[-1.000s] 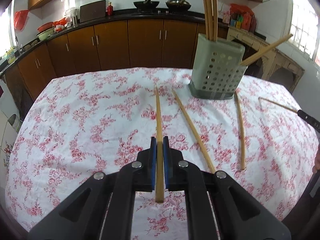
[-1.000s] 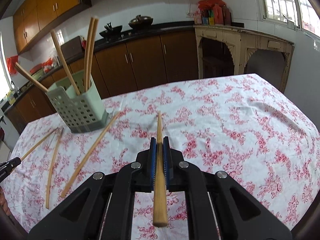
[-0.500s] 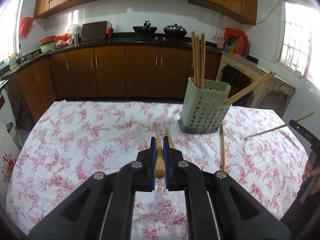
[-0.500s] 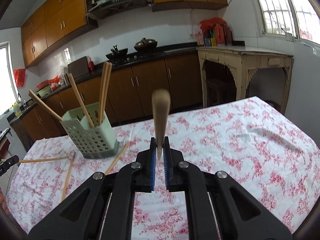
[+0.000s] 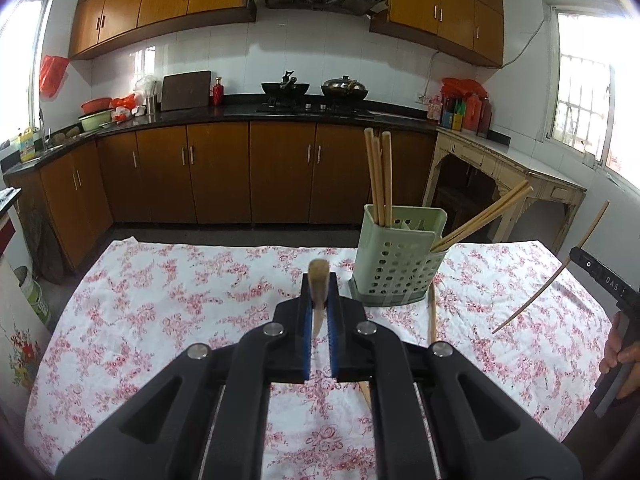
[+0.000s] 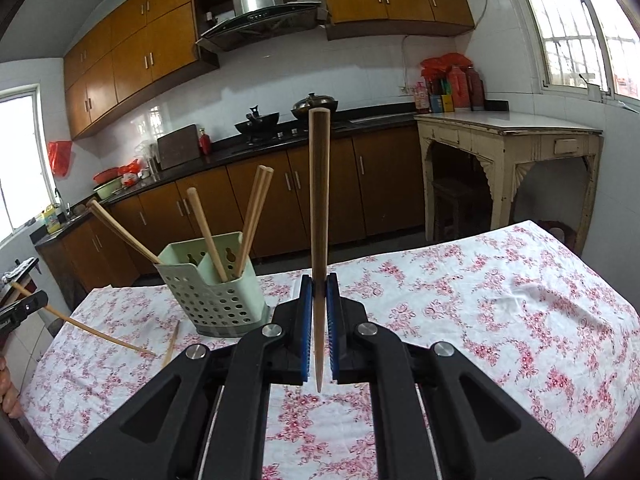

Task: Organize utensils
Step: 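Lift both held chopsticks upright and carry them over the green holder, then open the right gripper to drop its chopstick while the left releases too, then move both open grippers back down toward the remaining loose chopsticks, then close the right gripper on a chopstick while the left grasps another, then lift both held chopsticks upright off the cloth toward the green holder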

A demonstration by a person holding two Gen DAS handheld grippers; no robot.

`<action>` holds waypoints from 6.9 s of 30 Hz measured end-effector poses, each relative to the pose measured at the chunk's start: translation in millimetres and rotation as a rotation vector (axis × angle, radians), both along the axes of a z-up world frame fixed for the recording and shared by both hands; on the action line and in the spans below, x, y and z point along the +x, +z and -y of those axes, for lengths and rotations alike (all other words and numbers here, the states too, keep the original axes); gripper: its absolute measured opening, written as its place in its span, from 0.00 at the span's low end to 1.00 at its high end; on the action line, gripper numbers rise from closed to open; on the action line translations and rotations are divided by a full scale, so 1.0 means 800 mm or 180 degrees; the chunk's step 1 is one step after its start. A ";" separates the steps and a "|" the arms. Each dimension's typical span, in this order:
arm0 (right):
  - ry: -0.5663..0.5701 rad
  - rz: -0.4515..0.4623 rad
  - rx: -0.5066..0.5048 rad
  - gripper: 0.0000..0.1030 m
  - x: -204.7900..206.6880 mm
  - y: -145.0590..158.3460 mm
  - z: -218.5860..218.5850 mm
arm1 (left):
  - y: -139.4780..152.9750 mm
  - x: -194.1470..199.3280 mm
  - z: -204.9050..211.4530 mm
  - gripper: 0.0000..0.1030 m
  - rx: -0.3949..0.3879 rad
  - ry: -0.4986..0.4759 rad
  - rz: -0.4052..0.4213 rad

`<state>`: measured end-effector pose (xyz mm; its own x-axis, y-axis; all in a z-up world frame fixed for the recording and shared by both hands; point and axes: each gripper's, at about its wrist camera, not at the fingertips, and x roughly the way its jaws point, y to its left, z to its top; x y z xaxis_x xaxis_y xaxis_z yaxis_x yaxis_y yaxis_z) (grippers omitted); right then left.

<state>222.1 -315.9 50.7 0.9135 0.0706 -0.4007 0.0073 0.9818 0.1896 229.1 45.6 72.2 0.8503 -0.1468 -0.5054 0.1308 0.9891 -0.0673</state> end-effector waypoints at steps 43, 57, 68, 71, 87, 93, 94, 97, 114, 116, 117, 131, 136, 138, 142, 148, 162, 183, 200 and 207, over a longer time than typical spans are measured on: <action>0.0318 0.0146 -0.0037 0.07 0.140 0.106 -0.138 | 0.139 0.156 0.110 0.07 -0.0586 0.0372 0.1046; 0.0329 -0.0216 0.0042 0.36 0.164 0.082 -0.140 | 0.092 0.192 0.094 0.31 -0.0482 0.0438 0.0572; 0.0209 -0.0039 0.0059 0.41 0.137 0.105 -0.127 | 0.113 0.161 0.080 0.41 -0.0398 0.0509 0.0570; 0.0175 -0.0005 0.0056 0.41 0.124 0.111 -0.122 | 0.121 0.143 0.074 0.43 -0.0360 0.0549 0.0608; -0.0070 -0.0302 0.0084 0.41 0.008 0.031 -0.070 | 0.058 0.011 0.022 0.50 -0.0178 0.0756 0.0376; -0.0051 -0.0705 0.0123 0.41 0.014 -0.049 -0.084 | -0.024 0.011 0.012 0.50 -0.0111 0.0815 -0.0054; -0.0027 -0.0771 0.0132 0.41 0.019 -0.062 -0.091 | -0.037 0.012 0.012 0.50 -0.0112 0.0823 -0.0109; 0.0051 -0.0916 0.0160 0.41 0.029 -0.088 -0.108 | -0.067 0.015 0.007 0.50 -0.0078 0.0836 -0.0226; 0.0227 -0.1399 -0.0252 0.11 0.078 -0.171 -0.187 | -0.140 0.021 0.001 0.50 -0.0103 0.0684 -0.0623; 0.0199 -0.1409 -0.0181 0.09 0.077 -0.171 -0.173 | -0.142 0.023 0.005 0.50 -0.0105 0.0642 -0.0648; 0.0142 -0.1416 -0.0171 0.08 0.077 -0.170 -0.162 | -0.143 0.024 0.008 0.50 -0.0107 0.0621 -0.0654; -0.0526 -0.1402 0.0050 0.07 0.052 -0.173 0.006 | -0.193 0.036 0.083 0.49 0.0044 0.0282 -0.1111; -0.0326 -0.1366 -0.0001 0.07 0.048 -0.171 -0.010 | -0.212 0.040 0.095 0.24 0.0294 0.0363 -0.1136; -0.0276 -0.1367 -0.0015 0.07 0.055 -0.172 -0.023 | -0.211 0.046 0.093 0.08 0.0318 0.0342 -0.1142; -0.0263 -0.1364 0.0037 0.07 0.060 -0.173 -0.028 | -0.209 0.068 0.069 0.08 0.0231 0.0388 -0.1213; -0.0213 -0.1367 0.0105 0.08 0.060 -0.175 -0.022 | -0.208 0.065 0.039 0.10 0.0039 0.0259 -0.1219; -0.0143 -0.1391 -0.0041 0.08 0.044 -0.175 -0.028 | -0.208 0.041 0.038 0.21 0.0063 0.0183 -0.1146; -0.0077 -0.1333 0.0084 0.07 0.022 -0.166 -0.017 | -0.202 0.026 0.040 0.07 0.0248 0.0033 -0.1260; -0.0111 -0.0758 0.0093 0.07 -0.008 -0.097 0.001 | -0.119 0.000 0.021 0.07 0.0170 -0.0024 -0.0837; -0.0105 -0.0353 0.0092 0.07 -0.021 -0.059 0.005 | -0.073 -0.009 0.019 0.07 0.0023 -0.0017 -0.0498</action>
